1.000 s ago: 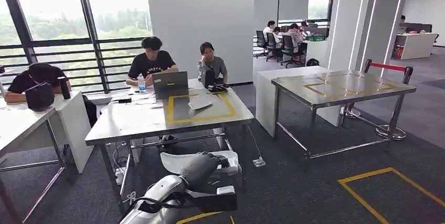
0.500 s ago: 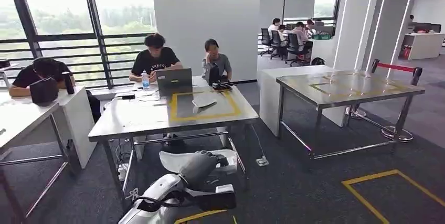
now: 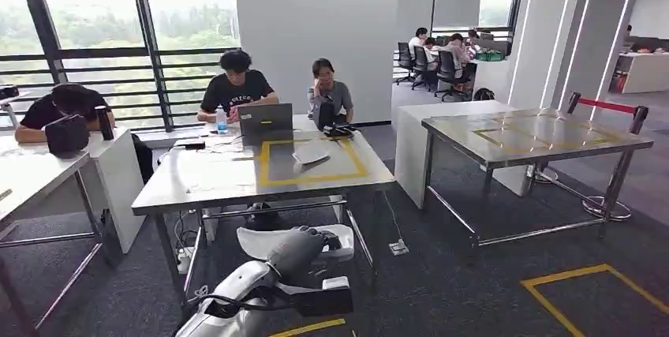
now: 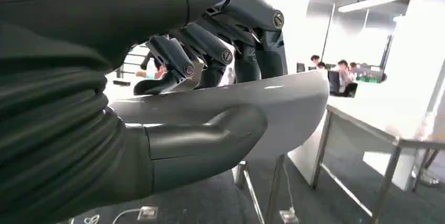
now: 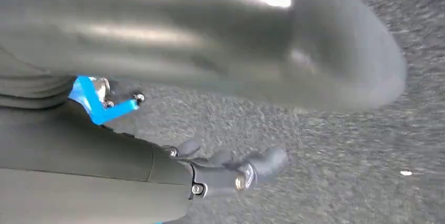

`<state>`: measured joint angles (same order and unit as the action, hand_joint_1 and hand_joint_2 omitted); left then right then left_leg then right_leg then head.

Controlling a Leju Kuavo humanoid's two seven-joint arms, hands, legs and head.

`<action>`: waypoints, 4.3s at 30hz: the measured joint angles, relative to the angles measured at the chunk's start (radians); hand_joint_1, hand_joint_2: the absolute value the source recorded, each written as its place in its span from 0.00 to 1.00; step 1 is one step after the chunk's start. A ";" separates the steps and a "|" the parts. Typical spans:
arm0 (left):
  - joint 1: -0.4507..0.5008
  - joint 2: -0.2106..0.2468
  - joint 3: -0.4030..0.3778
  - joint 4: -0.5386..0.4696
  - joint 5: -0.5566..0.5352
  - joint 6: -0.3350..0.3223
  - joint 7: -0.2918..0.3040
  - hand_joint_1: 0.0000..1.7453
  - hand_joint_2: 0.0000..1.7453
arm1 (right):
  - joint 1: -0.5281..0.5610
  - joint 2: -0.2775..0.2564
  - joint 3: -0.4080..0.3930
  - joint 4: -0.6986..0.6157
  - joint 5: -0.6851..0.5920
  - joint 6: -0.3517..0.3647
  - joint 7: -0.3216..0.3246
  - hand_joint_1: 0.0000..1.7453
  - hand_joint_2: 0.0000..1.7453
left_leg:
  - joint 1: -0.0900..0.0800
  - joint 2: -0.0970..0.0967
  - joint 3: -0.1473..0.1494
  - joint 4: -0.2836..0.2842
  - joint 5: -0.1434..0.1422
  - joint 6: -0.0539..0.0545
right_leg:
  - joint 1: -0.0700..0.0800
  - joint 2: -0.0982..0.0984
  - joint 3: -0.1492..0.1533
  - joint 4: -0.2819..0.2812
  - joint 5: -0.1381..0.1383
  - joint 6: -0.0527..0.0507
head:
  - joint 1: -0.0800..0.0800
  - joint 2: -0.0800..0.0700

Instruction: Take the parts from the cabinet and place them on the table.

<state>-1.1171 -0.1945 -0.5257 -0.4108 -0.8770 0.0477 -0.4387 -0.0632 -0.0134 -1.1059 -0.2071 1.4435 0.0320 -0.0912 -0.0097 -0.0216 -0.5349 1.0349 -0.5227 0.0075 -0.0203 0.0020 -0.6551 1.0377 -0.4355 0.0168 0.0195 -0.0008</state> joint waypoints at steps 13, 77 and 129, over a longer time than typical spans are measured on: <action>0.003 0.013 0.000 0.002 -0.001 0.000 0.012 0.98 1.00 | 0.004 0.000 0.000 0.000 0.005 -0.002 -0.005 0.00 0.00 | -0.001 0.021 -0.142 -0.002 0.115 -0.007 | -0.003 0.004 0.131 -0.011 -0.097 -0.006 | -0.006 -0.002; 0.000 0.041 0.001 0.032 -0.106 0.035 0.121 0.98 1.00 | -0.001 0.000 0.001 0.000 0.010 -0.018 -0.008 0.00 0.00 | -0.003 0.016 -0.091 -0.032 0.106 0.009 | 0.005 0.002 0.131 -0.023 -0.056 0.002 | -0.004 0.000; 0.017 0.137 0.000 0.089 -0.212 0.025 0.237 0.98 1.00 | 0.005 0.002 0.000 0.000 0.013 -0.017 -0.004 0.00 0.00 | 0.002 0.014 -0.173 0.286 -0.096 -0.033 | 0.007 0.003 0.053 -0.028 -0.007 -0.045 | -0.004 0.000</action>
<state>-1.1003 -0.0572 -0.5261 -0.3216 -1.0891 0.0725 -0.2018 -0.0586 -0.0118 -1.1055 -0.2071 1.4565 0.0149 -0.0954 -0.0072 -0.0072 -0.7076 1.3211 -0.6184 -0.0260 -0.0129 0.0046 -0.6017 1.0100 -0.4423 -0.0287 0.0156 -0.0008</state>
